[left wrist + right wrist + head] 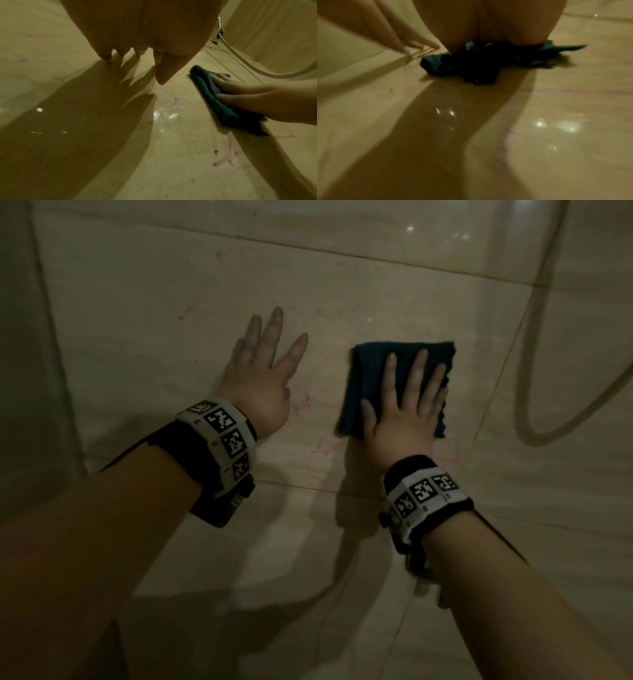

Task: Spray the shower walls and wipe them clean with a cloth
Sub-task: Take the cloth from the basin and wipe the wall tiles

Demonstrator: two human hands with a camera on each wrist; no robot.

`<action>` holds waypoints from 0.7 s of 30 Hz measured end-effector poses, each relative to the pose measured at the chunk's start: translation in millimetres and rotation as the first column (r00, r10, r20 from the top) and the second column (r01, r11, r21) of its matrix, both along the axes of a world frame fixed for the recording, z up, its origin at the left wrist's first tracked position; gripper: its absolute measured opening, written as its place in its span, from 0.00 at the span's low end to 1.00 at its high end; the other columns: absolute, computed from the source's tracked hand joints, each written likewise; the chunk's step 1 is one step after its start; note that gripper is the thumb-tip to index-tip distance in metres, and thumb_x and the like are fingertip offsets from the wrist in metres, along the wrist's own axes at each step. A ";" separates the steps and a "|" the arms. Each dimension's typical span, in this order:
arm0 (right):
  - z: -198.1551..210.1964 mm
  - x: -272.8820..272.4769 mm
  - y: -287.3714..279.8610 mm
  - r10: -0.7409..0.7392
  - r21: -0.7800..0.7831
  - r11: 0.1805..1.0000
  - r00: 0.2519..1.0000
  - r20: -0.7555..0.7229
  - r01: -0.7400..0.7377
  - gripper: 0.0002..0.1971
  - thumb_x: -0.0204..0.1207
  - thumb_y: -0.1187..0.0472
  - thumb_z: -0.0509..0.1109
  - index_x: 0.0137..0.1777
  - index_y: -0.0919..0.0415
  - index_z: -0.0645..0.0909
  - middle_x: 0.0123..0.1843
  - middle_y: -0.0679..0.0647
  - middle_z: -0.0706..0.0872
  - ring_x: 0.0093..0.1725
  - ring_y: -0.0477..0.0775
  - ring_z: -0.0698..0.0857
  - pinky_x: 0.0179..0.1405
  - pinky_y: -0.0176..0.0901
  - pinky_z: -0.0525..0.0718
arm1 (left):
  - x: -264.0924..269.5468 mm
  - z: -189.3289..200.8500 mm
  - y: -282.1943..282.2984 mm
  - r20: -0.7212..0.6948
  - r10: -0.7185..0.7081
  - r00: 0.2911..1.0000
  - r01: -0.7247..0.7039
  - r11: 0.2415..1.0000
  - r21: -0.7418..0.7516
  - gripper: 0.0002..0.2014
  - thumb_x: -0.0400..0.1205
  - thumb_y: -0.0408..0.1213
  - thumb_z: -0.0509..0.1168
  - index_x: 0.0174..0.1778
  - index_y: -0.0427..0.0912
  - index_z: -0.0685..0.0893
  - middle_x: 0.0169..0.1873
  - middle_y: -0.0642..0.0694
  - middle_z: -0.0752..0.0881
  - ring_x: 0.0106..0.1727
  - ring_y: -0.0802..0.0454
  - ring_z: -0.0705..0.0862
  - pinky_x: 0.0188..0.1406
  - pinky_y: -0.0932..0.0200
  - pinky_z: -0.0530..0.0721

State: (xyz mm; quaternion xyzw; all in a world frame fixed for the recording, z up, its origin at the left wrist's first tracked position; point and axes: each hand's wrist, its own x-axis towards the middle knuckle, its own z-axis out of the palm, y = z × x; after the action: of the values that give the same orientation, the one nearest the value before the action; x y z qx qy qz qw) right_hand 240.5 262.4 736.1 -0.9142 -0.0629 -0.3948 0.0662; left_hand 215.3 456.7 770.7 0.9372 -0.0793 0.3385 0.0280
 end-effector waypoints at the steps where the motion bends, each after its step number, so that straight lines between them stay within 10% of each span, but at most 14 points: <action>1: 3.6 -0.1 5.1 -0.012 0.011 1.000 1.000 -0.006 0.012 0.34 0.84 0.42 0.45 0.82 0.51 0.32 0.83 0.61 0.31 0.82 0.69 0.32 0.79 0.59 0.30 | 0.9 -1.5 3.1 0.002 -0.006 1.000 0.006 1.000 0.001 0.36 0.84 0.37 0.54 0.83 0.51 0.40 0.82 0.42 0.32 0.83 0.38 0.34 0.82 0.44 0.39; 11: 83.5 12.8 51.5 -0.020 -0.012 1.000 0.984 0.179 0.022 0.33 0.84 0.43 0.46 0.84 0.52 0.40 0.84 0.64 0.38 0.82 0.71 0.38 0.80 0.62 0.35 | 8.7 5.8 45.3 0.182 -0.037 0.983 0.049 0.997 -0.061 0.38 0.83 0.39 0.57 0.83 0.45 0.40 0.83 0.40 0.38 0.83 0.38 0.37 0.82 0.44 0.38; 21: 1.6 5.2 78.5 0.021 -0.052 0.999 0.997 0.074 -0.017 0.33 0.84 0.42 0.47 0.81 0.49 0.32 0.84 0.61 0.36 0.82 0.68 0.35 0.78 0.57 0.29 | 13.0 -1.3 59.1 0.161 -0.048 0.986 0.055 0.998 -0.040 0.38 0.84 0.42 0.55 0.83 0.47 0.37 0.83 0.41 0.35 0.83 0.39 0.35 0.81 0.45 0.36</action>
State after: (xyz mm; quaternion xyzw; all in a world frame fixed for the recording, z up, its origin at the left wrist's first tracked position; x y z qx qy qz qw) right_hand 245.7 340.8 737.7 -0.8995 -0.0840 -0.4264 0.0441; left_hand 228.2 515.8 769.4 0.9039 -0.0977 0.4133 0.0511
